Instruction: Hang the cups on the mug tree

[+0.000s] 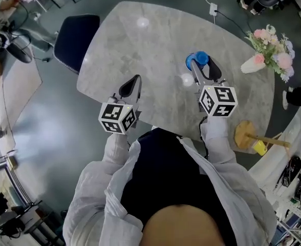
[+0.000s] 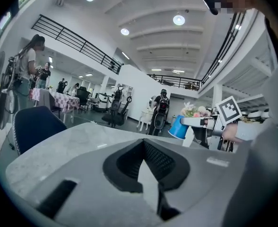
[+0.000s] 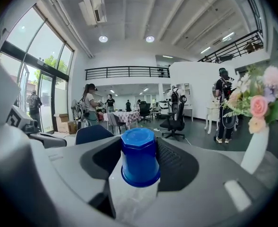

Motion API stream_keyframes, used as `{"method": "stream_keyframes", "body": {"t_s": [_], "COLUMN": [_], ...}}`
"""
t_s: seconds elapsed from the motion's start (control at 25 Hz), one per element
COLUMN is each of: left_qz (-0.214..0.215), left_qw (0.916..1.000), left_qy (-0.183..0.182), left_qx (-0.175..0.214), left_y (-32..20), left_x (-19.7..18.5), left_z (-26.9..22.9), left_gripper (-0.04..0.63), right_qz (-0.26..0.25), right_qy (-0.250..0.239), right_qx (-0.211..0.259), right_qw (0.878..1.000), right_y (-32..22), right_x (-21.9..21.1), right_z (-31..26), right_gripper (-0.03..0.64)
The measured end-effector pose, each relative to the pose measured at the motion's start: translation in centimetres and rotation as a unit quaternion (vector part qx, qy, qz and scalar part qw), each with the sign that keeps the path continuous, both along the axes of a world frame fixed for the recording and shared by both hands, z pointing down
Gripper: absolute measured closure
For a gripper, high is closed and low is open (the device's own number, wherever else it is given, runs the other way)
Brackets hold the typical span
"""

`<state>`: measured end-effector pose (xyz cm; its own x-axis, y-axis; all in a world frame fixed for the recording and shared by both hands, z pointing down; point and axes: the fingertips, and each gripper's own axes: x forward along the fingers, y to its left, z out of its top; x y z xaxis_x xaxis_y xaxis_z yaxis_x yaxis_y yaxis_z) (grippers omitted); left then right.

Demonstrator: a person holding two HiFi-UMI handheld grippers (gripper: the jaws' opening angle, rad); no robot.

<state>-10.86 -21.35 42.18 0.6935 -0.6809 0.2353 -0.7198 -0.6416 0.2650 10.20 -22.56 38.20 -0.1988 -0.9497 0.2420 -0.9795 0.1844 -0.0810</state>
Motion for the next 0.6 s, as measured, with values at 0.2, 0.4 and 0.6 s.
{"method": "stream_keyframes", "body": {"t_s": [0.2, 0.4, 0.6], "left_qz": [0.064, 0.133, 0.212], "left_qw": [0.9979, 0.9909, 0.977], "left_qy": [0.003, 0.005, 0.01], "left_qx": [0.011, 0.018, 0.021], "left_y": [1.5, 3.6, 5.6], "left_x": [4.3, 8.9, 14.4], "left_z": [-1.3, -2.1, -2.4], "left_gripper": [0.592, 0.592, 0.592], "right_qz": [0.048, 0.088, 0.146], "right_qy": [0.004, 0.016, 0.027], "right_qx": [0.015, 0.019, 0.024], "right_qw": [0.999, 0.996, 0.989], "right_y": [4.5, 8.8, 13.2], "right_x": [3.0, 5.7, 9.0], "right_z": [-2.1, -2.8, -3.5], "right_gripper": [0.377, 0.377, 0.377]}}
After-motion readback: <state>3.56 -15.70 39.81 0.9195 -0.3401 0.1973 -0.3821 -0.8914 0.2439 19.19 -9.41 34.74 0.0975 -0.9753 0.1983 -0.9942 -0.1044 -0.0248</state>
